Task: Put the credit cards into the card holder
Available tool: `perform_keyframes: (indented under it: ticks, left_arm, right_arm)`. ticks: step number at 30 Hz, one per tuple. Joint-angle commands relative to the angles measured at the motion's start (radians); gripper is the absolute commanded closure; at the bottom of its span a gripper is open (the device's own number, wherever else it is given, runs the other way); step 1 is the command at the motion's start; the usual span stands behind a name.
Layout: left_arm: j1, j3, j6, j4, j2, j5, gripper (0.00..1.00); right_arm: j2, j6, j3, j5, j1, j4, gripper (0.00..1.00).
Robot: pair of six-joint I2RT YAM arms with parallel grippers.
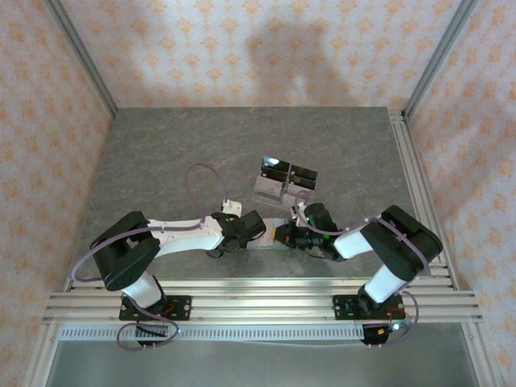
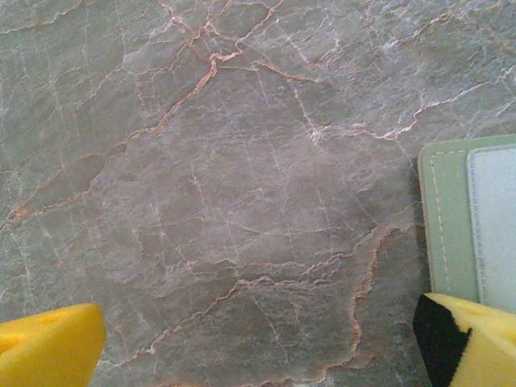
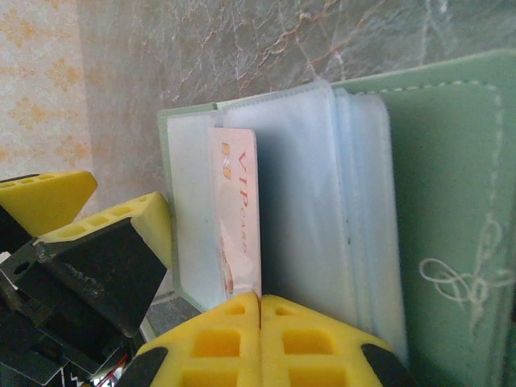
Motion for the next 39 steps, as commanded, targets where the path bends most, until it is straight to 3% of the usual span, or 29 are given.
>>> perform_keyframes:
  ticks: [1, 15, 22, 28, 34, 39]
  left_arm:
    - [-0.004, -0.006, -0.023, -0.001, 0.013, -0.029, 0.0]
    - [-0.004, -0.017, -0.029, 0.011, 0.008, -0.019, 0.0]
    - [-0.004, -0.007, -0.038, -0.011, -0.014, -0.035, 0.0]
    - [0.014, 0.009, -0.046, -0.026, -0.055, -0.037, 0.0]
    - [0.04, 0.0, -0.042, -0.018, -0.098, -0.031, 0.0]
    - [0.065, -0.037, -0.03, 0.008, -0.135, -0.018, 0.0]
  right_arm:
    - [0.033, -0.018, 0.012, -0.007, 0.0, -0.034, 1.0]
    - [0.064, -0.013, 0.055, -0.015, 0.025, -0.05, 0.99]
    - [-0.045, -0.032, 0.067, 0.023, 0.025, -0.182, 0.65]
    - [-0.239, -0.141, 0.149, 0.098, 0.025, -0.518, 0.51]
    - [-0.315, -0.236, 0.272, 0.189, 0.025, -0.808, 0.55]
    - [-0.254, -0.277, 0.369, 0.222, 0.033, -0.921, 0.77]
